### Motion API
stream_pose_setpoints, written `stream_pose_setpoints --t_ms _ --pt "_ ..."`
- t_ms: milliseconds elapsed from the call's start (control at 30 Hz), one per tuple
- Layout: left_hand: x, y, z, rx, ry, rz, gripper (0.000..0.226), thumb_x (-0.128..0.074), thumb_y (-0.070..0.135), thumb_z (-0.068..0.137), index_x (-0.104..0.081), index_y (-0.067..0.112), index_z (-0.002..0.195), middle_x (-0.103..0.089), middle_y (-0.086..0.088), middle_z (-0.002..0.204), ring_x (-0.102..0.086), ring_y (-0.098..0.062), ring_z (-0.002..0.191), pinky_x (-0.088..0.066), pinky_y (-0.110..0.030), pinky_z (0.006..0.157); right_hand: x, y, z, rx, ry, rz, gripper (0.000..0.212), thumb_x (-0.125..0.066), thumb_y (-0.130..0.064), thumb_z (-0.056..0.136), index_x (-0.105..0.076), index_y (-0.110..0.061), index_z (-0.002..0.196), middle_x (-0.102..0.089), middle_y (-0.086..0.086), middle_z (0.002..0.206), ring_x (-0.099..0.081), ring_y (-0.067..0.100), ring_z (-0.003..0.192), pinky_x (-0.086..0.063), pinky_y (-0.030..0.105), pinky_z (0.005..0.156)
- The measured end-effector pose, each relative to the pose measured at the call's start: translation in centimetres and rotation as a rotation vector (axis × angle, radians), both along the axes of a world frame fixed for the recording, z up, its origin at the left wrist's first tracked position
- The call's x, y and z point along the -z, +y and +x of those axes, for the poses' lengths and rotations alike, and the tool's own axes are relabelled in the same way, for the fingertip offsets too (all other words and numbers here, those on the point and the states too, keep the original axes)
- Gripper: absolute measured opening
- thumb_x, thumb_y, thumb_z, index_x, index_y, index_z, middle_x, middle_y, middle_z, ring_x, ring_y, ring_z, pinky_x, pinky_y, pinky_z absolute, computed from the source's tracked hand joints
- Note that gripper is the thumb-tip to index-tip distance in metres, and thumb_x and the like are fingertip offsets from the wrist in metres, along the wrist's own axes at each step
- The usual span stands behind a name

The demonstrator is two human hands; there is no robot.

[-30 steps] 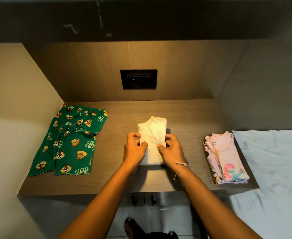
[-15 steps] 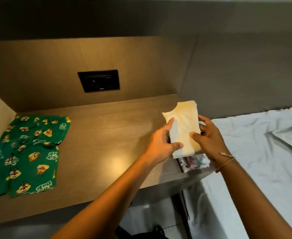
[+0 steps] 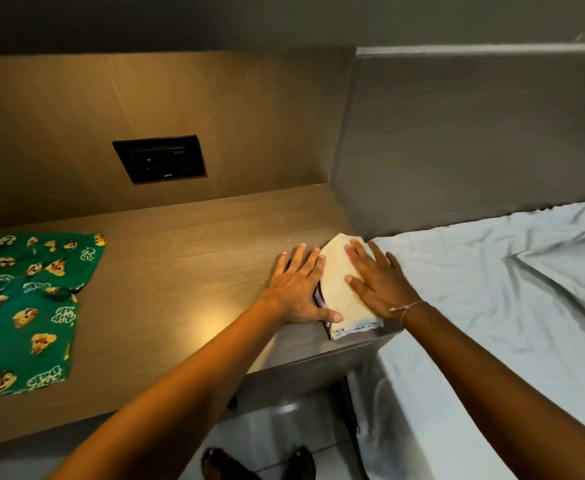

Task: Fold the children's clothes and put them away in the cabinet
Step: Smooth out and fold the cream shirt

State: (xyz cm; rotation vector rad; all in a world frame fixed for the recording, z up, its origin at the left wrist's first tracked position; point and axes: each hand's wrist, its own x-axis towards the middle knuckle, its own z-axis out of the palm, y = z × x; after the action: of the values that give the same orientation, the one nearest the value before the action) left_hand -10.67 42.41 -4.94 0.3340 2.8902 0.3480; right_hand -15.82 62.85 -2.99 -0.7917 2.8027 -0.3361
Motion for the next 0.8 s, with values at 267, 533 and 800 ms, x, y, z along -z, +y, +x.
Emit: stream_pose_setpoints --t_ms 267,533,800 --pt "-0.5 -0.2 0.8 -0.069 0.004 0.034 0.115 -0.032 0.091 0.068 0.007 0.023 0.153 0.012 -0.001 0.162 0.02 -0.025 0.146 0.007 -0.057 0.117 1.8 0.4 -0.7 -0.016 -0.029 0.067 0.083 0.011 -0.073 0.08 0.016 -0.029 0.15 0.018 -0.005 0.16 0.017 0.021 0.148 0.015 0.044 0.116" --pt "-0.3 -12.9 14.7 -0.762 0.402 0.079 0.062 -0.053 0.044 0.091 -0.035 0.021 0.146 -0.035 -0.006 0.153 -0.025 -0.028 0.143 -0.028 -0.054 0.112 -2.3 -10.2 5.4 -0.183 -0.034 -0.328 0.065 -0.038 -0.052 0.097 -0.011 -0.032 0.153 -0.007 -0.014 0.158 0.003 0.009 0.148 -0.002 0.038 0.121" --pt "2.4 -24.0 26.7 -1.236 0.25 -0.113 0.035 -0.06 0.037 0.087 -0.068 0.012 0.111 -0.065 -0.014 0.115 -0.054 -0.037 0.108 -0.043 -0.052 0.084 -1.1 -35.1 9.4 -0.611 -0.016 -0.166 0.054 -0.051 -0.028 0.094 -0.035 -0.021 0.146 -0.045 0.008 0.146 -0.037 0.029 0.135 -0.035 0.045 0.11"
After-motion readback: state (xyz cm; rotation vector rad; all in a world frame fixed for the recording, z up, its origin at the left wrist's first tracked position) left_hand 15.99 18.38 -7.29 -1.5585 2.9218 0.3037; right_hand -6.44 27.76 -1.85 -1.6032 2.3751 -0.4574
